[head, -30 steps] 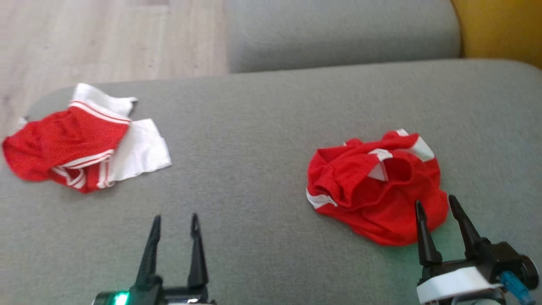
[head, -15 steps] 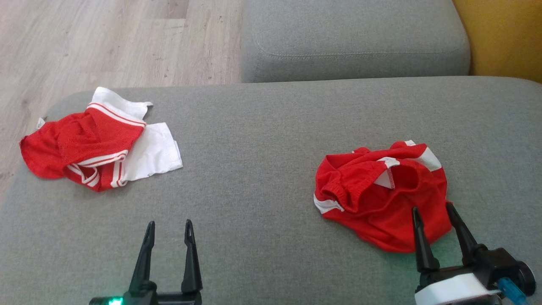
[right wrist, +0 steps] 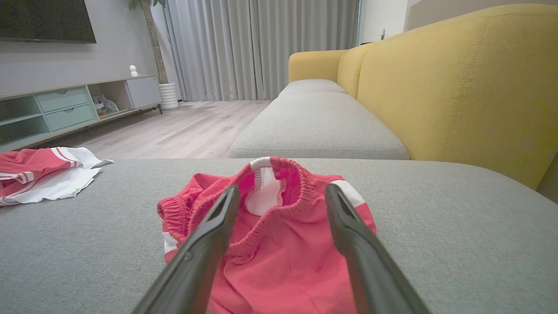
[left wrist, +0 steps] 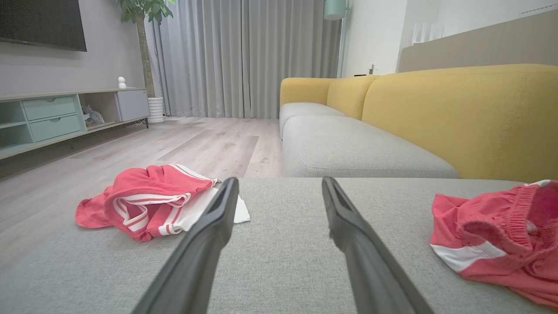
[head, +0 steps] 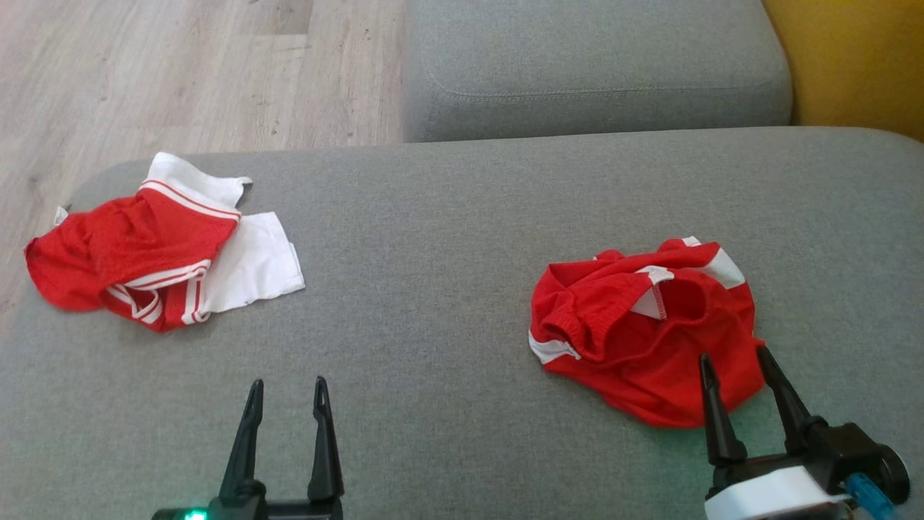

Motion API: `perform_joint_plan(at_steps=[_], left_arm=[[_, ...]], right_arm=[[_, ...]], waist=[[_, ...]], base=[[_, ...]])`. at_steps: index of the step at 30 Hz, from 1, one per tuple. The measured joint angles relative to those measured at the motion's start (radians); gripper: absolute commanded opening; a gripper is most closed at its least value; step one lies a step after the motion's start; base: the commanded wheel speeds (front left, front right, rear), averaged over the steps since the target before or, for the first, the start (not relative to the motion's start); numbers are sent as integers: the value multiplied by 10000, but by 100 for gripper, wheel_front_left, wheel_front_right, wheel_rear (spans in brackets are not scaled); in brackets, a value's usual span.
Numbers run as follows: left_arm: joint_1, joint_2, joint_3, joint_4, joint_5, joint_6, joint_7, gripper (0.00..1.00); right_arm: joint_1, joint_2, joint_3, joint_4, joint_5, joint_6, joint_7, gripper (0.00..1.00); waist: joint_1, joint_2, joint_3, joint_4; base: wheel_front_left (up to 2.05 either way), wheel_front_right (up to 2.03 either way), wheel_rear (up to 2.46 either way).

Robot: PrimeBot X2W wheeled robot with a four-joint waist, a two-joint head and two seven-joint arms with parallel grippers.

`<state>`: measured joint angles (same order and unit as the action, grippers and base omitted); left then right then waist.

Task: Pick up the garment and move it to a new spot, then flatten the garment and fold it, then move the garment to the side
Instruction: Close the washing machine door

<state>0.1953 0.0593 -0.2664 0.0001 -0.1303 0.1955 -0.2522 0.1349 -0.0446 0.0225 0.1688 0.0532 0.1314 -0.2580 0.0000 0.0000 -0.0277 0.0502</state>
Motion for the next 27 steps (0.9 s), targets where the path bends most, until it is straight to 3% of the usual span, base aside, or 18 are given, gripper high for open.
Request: perform_joint_plan(at_steps=[14,20,27], left_arm=[[117,-4,-286,46,-54,-59,-2,100],[-548,0,-1244,577,-652,-1034,0,100],[-2761,-8,-2930,1534,-1628,-2069,0,100]], right_arm=[[-28,0,132,-23,13,0,0,100],[-119,0,280,-127,10,0,0,100],[-957,-2,414,-282,12,0,0,100]], waist=[[0,0,181,-349],[0,0,526,-866],[3,0,1279,-1696]], base=[[0,0,0],[0,0,0],[0,0,0]])
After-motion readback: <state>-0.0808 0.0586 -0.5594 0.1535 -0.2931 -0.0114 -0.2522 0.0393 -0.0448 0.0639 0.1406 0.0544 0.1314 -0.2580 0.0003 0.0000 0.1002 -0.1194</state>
